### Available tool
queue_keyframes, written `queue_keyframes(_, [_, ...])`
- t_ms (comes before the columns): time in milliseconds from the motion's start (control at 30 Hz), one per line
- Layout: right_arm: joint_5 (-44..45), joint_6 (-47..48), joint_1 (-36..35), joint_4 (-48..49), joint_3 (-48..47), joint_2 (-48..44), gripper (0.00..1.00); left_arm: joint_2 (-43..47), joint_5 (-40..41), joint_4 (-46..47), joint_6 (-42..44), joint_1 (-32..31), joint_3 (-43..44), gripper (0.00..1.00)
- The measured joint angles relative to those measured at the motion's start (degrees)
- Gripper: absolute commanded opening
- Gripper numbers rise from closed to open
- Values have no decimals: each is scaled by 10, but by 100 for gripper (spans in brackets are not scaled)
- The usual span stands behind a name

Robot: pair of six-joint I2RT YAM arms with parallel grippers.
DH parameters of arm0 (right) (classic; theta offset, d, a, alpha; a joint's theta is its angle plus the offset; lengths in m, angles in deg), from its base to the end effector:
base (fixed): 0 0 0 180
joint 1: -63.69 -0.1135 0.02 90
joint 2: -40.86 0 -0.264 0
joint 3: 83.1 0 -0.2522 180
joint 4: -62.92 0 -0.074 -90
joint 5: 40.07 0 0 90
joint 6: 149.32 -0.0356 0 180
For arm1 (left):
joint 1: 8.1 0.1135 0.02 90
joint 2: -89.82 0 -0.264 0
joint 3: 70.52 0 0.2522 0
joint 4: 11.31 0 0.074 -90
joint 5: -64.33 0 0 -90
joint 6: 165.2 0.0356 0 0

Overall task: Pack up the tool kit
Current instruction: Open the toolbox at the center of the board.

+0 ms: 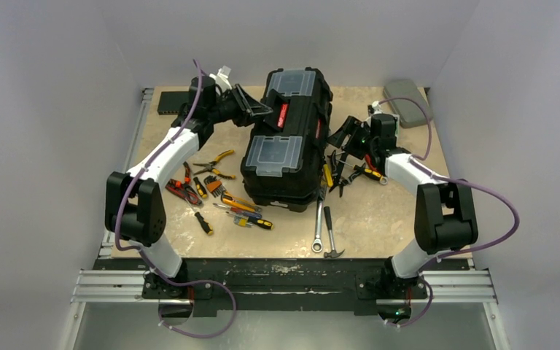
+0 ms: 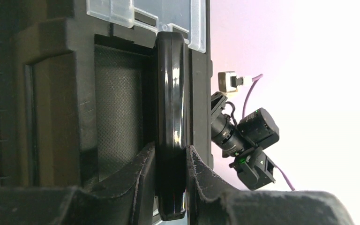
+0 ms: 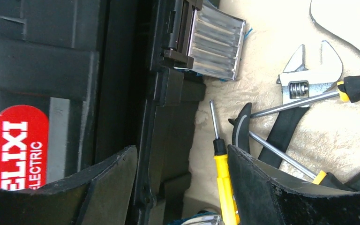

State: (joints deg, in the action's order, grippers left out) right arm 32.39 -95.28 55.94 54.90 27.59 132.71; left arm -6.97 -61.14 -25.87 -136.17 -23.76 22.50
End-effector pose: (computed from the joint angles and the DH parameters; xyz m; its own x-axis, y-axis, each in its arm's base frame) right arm 0.3497 0.0584 0.2258 -0.6343 0.4788 -0.6070 -0.0164 0.7767 0.6297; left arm 0.3802 -0.1280 0.3267 -0.8029 -0.5145 -0.3011 0.0993 0.3826 -0.9186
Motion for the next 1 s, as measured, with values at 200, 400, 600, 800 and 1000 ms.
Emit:
queue_keyframes(200, [-21,0,0,23,3,21,63,0,-6,45,-39,6,-22,0])
queue_keyframes(400, [-83,-5,0,57,3,56,60,0,-9,50,-45,9,-23,0])
queue_keyframes(600, [-106,-8,-6,64,-2,75,58,0,-14,55,-46,12,-24,0])
queue_keyframes(800, [-104,-4,-20,43,-34,101,47,1,-21,63,-49,18,-30,0])
queue_keyframes(1000, [-98,2,-30,21,-57,106,11,10,-24,59,-45,33,-30,0])
